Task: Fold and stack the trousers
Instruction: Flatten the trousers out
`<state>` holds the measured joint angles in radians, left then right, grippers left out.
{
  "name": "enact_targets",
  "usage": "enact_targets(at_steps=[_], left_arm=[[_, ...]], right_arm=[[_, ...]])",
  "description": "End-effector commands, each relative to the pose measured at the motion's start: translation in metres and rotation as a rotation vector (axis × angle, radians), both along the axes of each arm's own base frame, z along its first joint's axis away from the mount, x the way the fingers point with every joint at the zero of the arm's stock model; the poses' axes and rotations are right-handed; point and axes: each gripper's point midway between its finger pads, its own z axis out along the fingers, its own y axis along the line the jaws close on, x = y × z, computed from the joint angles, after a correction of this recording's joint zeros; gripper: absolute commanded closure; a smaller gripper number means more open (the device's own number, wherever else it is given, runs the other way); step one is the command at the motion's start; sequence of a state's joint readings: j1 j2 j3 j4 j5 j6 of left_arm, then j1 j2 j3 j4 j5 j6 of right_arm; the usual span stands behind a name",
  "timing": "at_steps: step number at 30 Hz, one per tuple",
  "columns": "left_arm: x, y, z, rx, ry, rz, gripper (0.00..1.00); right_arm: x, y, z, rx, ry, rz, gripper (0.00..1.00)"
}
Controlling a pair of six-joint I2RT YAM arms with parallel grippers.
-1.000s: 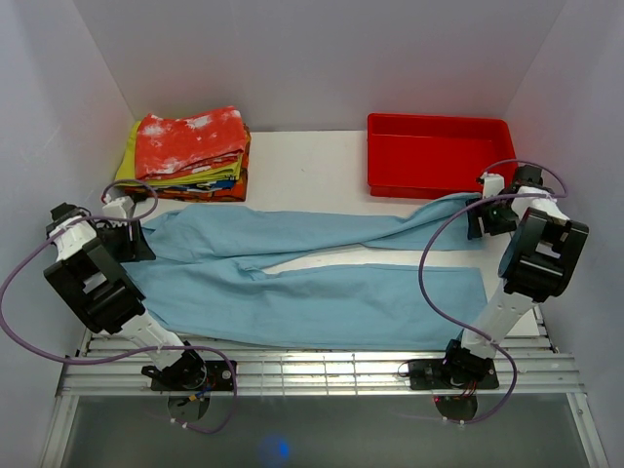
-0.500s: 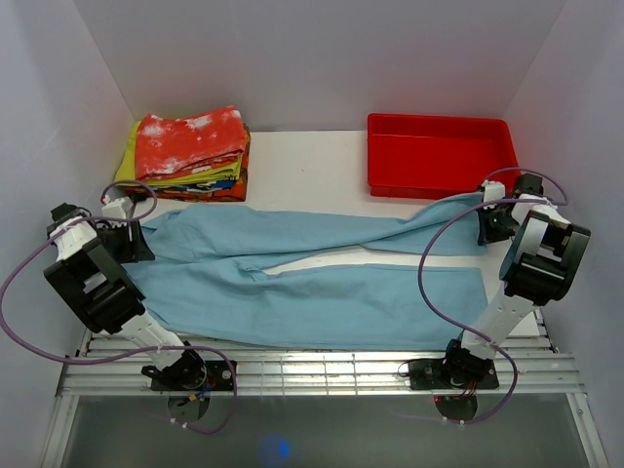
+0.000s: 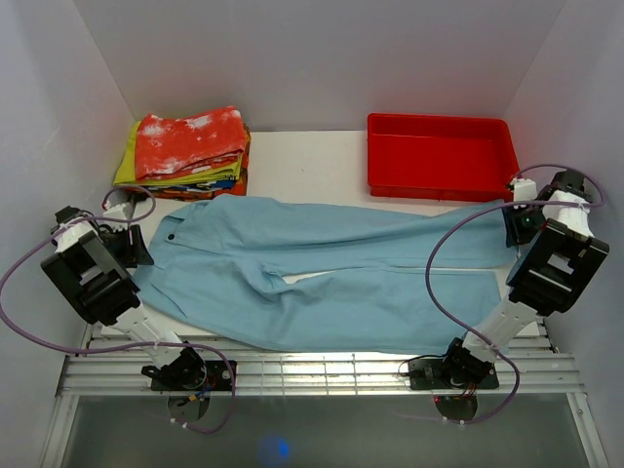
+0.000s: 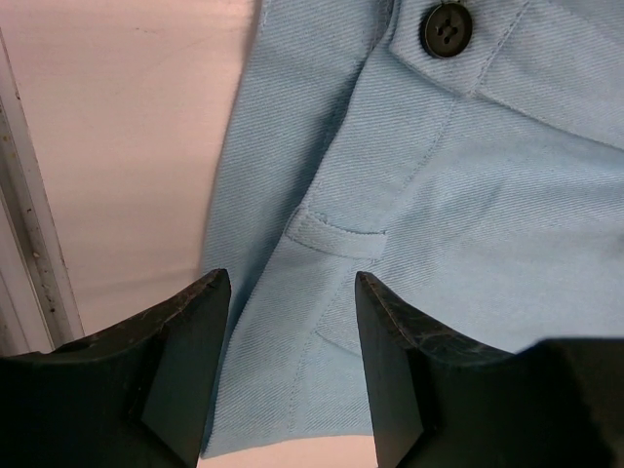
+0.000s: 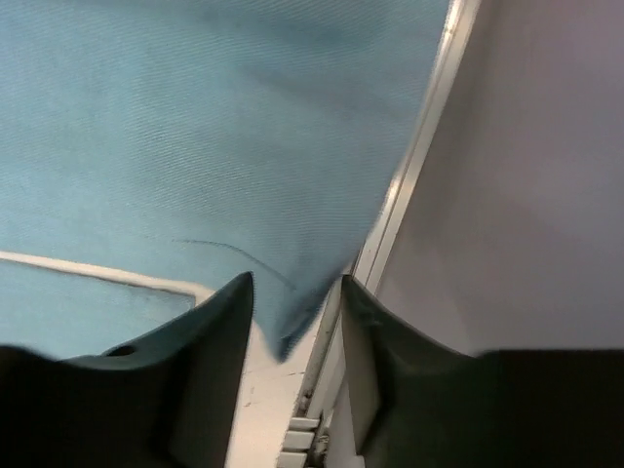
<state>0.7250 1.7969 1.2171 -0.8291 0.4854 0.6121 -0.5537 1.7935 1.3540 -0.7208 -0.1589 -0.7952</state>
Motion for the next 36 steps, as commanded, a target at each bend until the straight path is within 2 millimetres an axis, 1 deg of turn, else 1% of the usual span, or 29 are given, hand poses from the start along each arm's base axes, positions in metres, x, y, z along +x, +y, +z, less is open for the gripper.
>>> enact_targets(at_steps=[1, 2, 4, 6, 7, 8, 9, 11, 12, 14, 15, 16, 17, 18, 20, 21, 23, 24, 25, 26, 27, 28, 29, 30, 31, 32, 33, 35, 36], left_arm=[[0.009, 0.006, 0.019, 0.025, -0.059, -0.011, 0.35], [0.014, 0.005, 0.028, 0.025, -0.097, -0.035, 0.35], [0.020, 0.000, 0.040, 0.005, -0.138, -0.062, 0.35], [0.037, -0.001, 0.056, -0.008, -0.199, -0.087, 0.34], [0.043, -0.004, 0.060, -0.020, -0.207, -0.100, 0.34], [0.051, -0.006, 0.058, -0.041, -0.209, -0.111, 0.34], [0.067, -0.010, 0.067, -0.031, -0.234, -0.140, 0.34], [0.085, -0.017, 0.073, -0.040, -0.263, -0.171, 0.34], [0.101, -0.026, 0.077, -0.060, -0.281, -0.185, 0.34], [0.122, -0.033, 0.082, -0.056, -0.326, -0.201, 0.34], [0.132, -0.046, 0.080, -0.078, -0.329, -0.206, 0.34], [0.144, -0.050, 0.082, -0.067, -0.358, -0.217, 0.35], [0.149, -0.058, 0.079, -0.081, -0.353, -0.225, 0.36], [0.155, -0.076, 0.076, -0.099, -0.344, -0.258, 0.37], [0.155, -0.093, 0.063, -0.145, -0.304, -0.267, 0.39], [0.154, -0.104, 0.057, -0.160, -0.291, -0.279, 0.39], [0.147, -0.113, 0.040, -0.168, -0.268, -0.271, 0.38], [0.147, -0.119, 0.034, -0.159, -0.266, -0.285, 0.38], [0.141, -0.120, 0.026, -0.136, -0.243, -0.284, 0.39], [0.128, -0.123, 0.010, -0.140, -0.199, -0.277, 0.44], [0.124, -0.123, 0.003, -0.123, -0.185, -0.278, 0.47], [0.117, -0.122, -0.005, -0.110, -0.164, -0.269, 0.51], [0.102, -0.119, -0.016, -0.077, -0.124, -0.265, 0.60], [0.095, -0.119, -0.018, -0.061, -0.116, -0.272, 0.65], [0.087, -0.119, -0.020, -0.047, -0.112, -0.282, 0.71], [0.081, -0.118, -0.007, -0.007, -0.146, -0.302, 0.77], [0.064, -0.122, -0.014, -0.008, -0.132, -0.307, 0.90], [0.051, -0.126, -0.004, 0.020, -0.169, -0.323, 0.99], [0.041, -0.130, 0.007, 0.046, -0.216, -0.334, 1.00]], right_arm=[[-0.007, 0.003, -0.005, 0.016, 0.072, 0.016, 0.48], [-0.008, 0.003, 0.002, 0.001, 0.058, 0.032, 0.39], [-0.011, 0.011, 0.010, 0.016, 0.042, 0.067, 0.29], [-0.019, 0.024, 0.023, 0.034, 0.022, 0.149, 0.29], [-0.025, 0.041, 0.025, 0.094, 0.025, 0.188, 0.30], [-0.032, 0.051, 0.025, 0.113, 0.032, 0.210, 0.30], [-0.037, 0.060, 0.022, 0.128, 0.045, 0.245, 0.30], [-0.045, 0.080, 0.018, 0.143, 0.067, 0.299, 0.33], [-0.056, 0.091, 0.007, 0.172, 0.096, 0.310, 0.34], [-0.061, 0.108, -0.002, 0.190, 0.122, 0.349, 0.36], [-0.067, 0.116, -0.011, 0.206, 0.143, 0.356, 0.37], [-0.068, 0.125, -0.015, 0.215, 0.155, 0.372, 0.39], [-0.070, 0.131, -0.021, 0.220, 0.174, 0.378, 0.39], [-0.071, 0.133, -0.026, 0.213, 0.190, 0.382, 0.40], [-0.083, 0.145, -0.043, 0.220, 0.256, 0.408, 0.42], [-0.083, 0.144, -0.050, 0.186, 0.271, 0.422, 0.43], [-0.094, 0.141, -0.070, 0.157, 0.324, 0.422, 0.45], [-0.096, 0.132, -0.076, 0.109, 0.348, 0.417, 0.47], [-0.094, 0.124, -0.085, 0.070, 0.344, 0.412, 0.53], [-0.095, 0.118, -0.093, 0.041, 0.369, 0.411, 0.56], [-0.095, 0.103, -0.096, -0.020, 0.386, 0.389, 0.58], [-0.085, 0.091, -0.098, -0.069, 0.364, 0.372, 0.63], [-0.078, 0.081, -0.100, -0.094, 0.364, 0.356, 0.64], [-0.074, 0.065, -0.098, -0.131, 0.367, 0.322, 0.66], [-0.069, 0.058, -0.102, -0.141, 0.375, 0.307, 0.69], [-0.051, 0.045, -0.094, -0.168, 0.342, 0.284, 0.69], [-0.046, 0.033, -0.091, -0.189, 0.338, 0.259, 0.70], [-0.034, 0.022, -0.090, -0.205, 0.331, 0.245, 0.71], [-0.021, 0.017, -0.082, -0.219, 0.303, 0.239, 0.71]])
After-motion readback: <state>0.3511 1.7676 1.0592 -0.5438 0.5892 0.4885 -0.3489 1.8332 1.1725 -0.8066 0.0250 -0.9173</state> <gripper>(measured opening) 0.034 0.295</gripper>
